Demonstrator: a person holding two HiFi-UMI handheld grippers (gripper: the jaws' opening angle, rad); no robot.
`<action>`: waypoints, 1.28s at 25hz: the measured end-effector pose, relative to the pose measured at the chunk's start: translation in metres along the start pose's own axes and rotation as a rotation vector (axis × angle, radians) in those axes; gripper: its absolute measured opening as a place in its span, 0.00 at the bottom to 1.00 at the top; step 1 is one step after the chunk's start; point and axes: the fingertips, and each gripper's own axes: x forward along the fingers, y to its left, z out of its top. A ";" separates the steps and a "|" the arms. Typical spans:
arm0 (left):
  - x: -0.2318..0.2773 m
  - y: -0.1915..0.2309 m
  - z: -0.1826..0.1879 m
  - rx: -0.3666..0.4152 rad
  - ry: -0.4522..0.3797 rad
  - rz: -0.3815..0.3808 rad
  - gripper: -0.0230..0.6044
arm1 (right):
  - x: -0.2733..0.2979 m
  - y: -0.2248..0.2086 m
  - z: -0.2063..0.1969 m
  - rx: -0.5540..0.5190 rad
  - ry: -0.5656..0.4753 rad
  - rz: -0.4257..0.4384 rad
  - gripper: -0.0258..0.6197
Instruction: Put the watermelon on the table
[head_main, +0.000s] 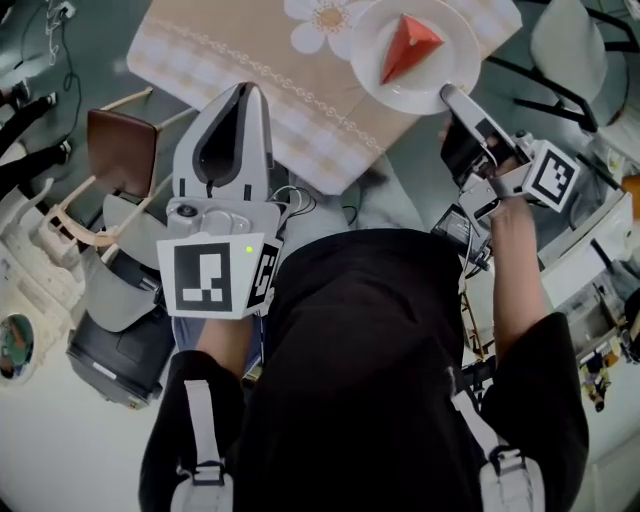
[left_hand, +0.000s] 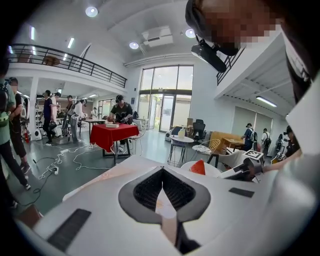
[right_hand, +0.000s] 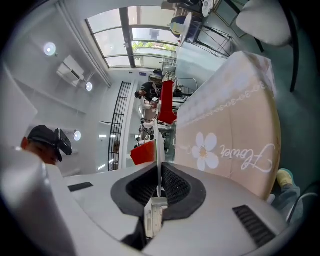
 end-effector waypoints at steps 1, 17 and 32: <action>-0.004 0.000 0.004 0.001 -0.008 0.009 0.05 | -0.001 0.006 0.001 0.000 -0.007 0.002 0.08; -0.078 -0.002 0.048 -0.011 -0.114 0.195 0.05 | 0.002 0.106 -0.003 -0.062 0.066 0.074 0.08; -0.123 0.007 0.050 -0.032 -0.136 0.304 0.05 | 0.006 0.137 -0.034 -0.081 0.154 0.104 0.09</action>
